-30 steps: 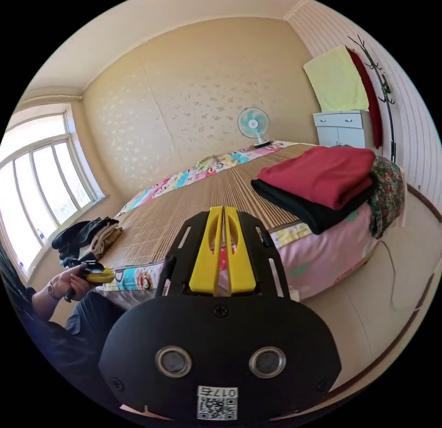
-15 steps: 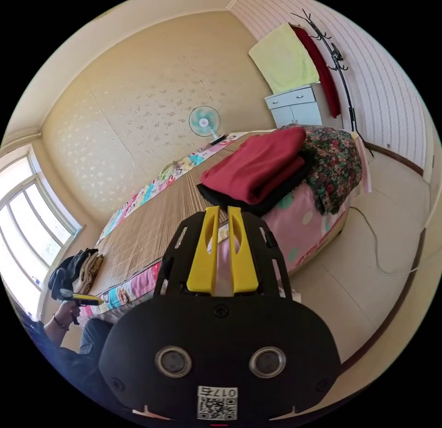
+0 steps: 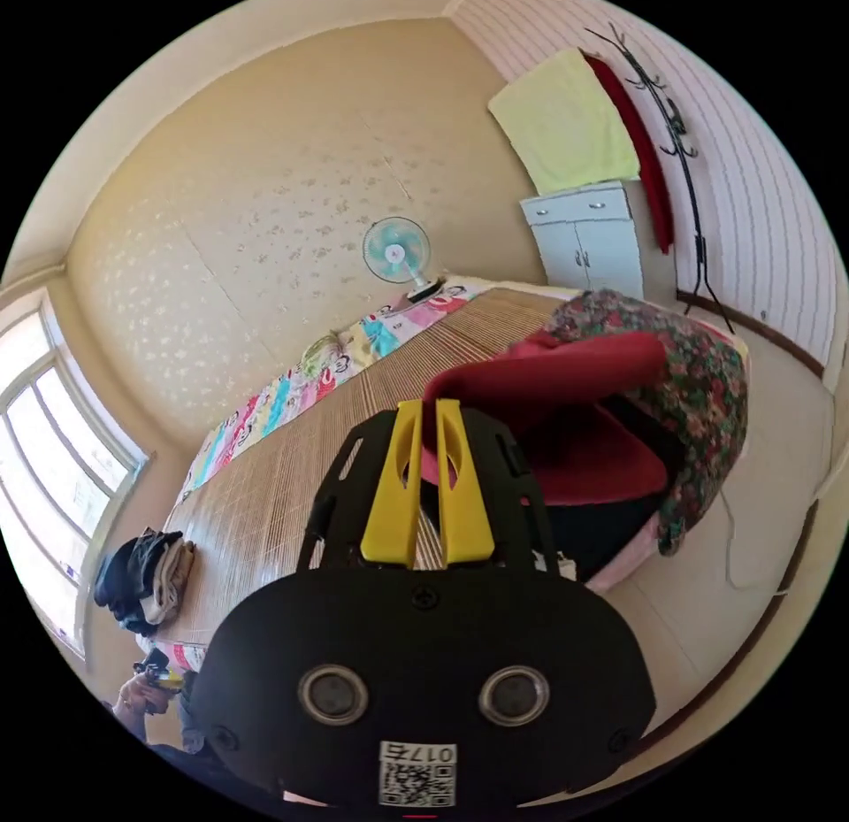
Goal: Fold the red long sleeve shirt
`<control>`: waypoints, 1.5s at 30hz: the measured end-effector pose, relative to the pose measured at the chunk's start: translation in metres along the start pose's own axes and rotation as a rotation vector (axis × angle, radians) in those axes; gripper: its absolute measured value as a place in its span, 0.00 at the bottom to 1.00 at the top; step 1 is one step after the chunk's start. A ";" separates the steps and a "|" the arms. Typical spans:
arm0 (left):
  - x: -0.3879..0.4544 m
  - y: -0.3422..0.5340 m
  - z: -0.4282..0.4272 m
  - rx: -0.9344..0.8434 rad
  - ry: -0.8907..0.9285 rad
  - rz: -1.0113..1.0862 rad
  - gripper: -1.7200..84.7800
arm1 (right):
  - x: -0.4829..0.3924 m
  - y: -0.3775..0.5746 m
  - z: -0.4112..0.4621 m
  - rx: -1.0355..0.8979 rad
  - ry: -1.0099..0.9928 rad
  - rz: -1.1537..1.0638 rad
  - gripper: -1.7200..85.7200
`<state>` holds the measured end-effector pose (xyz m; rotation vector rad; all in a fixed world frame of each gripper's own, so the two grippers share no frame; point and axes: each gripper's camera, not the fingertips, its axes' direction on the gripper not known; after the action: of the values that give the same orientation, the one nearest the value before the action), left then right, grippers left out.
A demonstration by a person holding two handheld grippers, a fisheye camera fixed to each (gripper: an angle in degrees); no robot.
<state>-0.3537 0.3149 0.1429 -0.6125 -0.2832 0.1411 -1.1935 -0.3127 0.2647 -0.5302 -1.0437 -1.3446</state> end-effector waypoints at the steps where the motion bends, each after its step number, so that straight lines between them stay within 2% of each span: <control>1: -0.004 0.000 -0.004 0.009 0.048 -0.003 0.01 | -0.036 -0.016 0.007 -0.006 -0.017 -0.057 0.06; 3: -0.004 0.002 -0.012 0.026 0.050 0.024 0.01 | -0.096 -0.023 0.015 -0.002 -0.059 -0.145 0.06; 5: 0.004 0.006 -0.020 0.041 -0.105 0.078 0.01 | -0.163 -0.005 0.026 -0.025 -0.109 -0.255 0.06; 7: 0.009 0.011 -0.024 0.085 -0.252 0.115 0.01 | -0.244 0.059 0.043 -0.044 -0.174 -0.392 0.06; 9: 0.014 0.018 -0.024 0.131 -0.347 0.154 0.01 | -0.286 0.129 0.063 -0.092 -0.267 -0.400 0.05; 11: 0.024 0.027 -0.019 0.173 -0.406 0.242 0.01 | -0.317 0.210 0.093 -0.196 -0.355 -0.398 0.05; 13: 0.039 0.036 -0.012 0.201 -0.459 0.363 0.01 | -0.343 0.314 0.144 -0.485 -0.424 -0.400 0.05; 15: 0.056 0.047 -0.003 0.207 -0.544 0.488 0.01 | -0.338 0.365 0.151 -0.573 -0.518 -0.313 0.05; 17: 0.075 0.062 0.011 0.211 -0.672 0.629 0.01 | -0.326 0.381 0.138 -0.537 -0.582 -0.243 0.06; 22: 0.079 0.066 0.037 0.239 -0.693 0.747 0.01 | -0.306 0.292 0.106 -0.257 -0.349 -0.324 0.10; 24: 0.075 0.059 0.051 0.268 -0.672 0.766 0.01 | -0.309 0.256 0.123 -0.230 -0.259 -0.380 0.11; 27: 0.068 0.040 0.085 0.268 -0.627 0.786 0.01 | -0.311 0.221 0.178 -0.310 -0.111 -0.444 0.12; 29: 0.062 0.019 0.115 0.278 -0.623 0.756 0.01 | -0.302 0.225 0.230 -0.465 -0.009 -0.443 0.12; 30: 0.060 0.014 0.122 0.280 -0.626 0.744 0.01 | -0.293 0.241 0.266 -0.621 -0.002 -0.436 0.10; 33: 0.064 -0.018 0.152 0.242 -0.611 0.761 0.01 | -0.275 0.277 0.252 -0.500 -0.106 -0.379 0.06; 37: 0.098 -0.088 0.184 0.194 -0.721 0.794 0.06 | -0.271 0.332 0.186 -0.400 -0.108 -0.384 0.04; 42: 0.133 -0.224 0.227 0.161 -0.854 0.734 0.11 | -0.268 0.375 0.156 -0.448 -0.184 -0.341 0.04; 45: 0.134 -0.323 0.249 0.159 -0.868 0.610 0.15 | -0.277 0.393 0.153 -0.496 -0.188 -0.410 0.04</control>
<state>-0.2863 0.2172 0.5556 -0.4336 -0.9074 1.0202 -0.8388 0.0397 0.1999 -0.8535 -1.0024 -1.9689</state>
